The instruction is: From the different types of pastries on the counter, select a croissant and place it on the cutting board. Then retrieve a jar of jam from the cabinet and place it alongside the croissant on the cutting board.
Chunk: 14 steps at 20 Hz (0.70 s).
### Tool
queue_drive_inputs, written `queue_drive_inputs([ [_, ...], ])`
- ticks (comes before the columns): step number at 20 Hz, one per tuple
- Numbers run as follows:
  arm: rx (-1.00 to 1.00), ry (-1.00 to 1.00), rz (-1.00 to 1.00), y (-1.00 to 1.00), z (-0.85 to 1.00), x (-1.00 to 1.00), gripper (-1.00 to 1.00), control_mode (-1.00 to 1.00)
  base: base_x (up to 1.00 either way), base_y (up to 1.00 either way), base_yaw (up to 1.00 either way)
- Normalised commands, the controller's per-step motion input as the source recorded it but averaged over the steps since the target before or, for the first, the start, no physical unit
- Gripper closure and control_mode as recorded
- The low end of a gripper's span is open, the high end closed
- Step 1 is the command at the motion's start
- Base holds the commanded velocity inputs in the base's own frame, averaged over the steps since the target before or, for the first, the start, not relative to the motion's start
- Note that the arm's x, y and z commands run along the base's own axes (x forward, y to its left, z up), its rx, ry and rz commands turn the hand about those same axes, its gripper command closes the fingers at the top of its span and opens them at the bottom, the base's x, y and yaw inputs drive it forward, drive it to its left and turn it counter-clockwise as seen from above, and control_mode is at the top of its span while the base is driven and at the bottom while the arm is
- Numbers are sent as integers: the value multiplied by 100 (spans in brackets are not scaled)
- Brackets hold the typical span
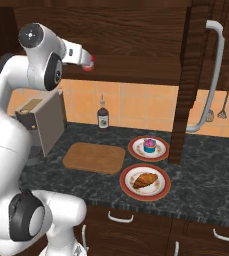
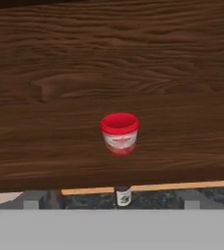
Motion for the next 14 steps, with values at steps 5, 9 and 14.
queue_drive_inputs([
  [5,-2,2,0,-6,-3,24,-100,-100,0,0,0],
  [9,-4,-11,0,0,-29,48,-100,-100,0,0,0],
  [14,0,-3,2,0,-17,54,-100,-100,0,0,0],
])
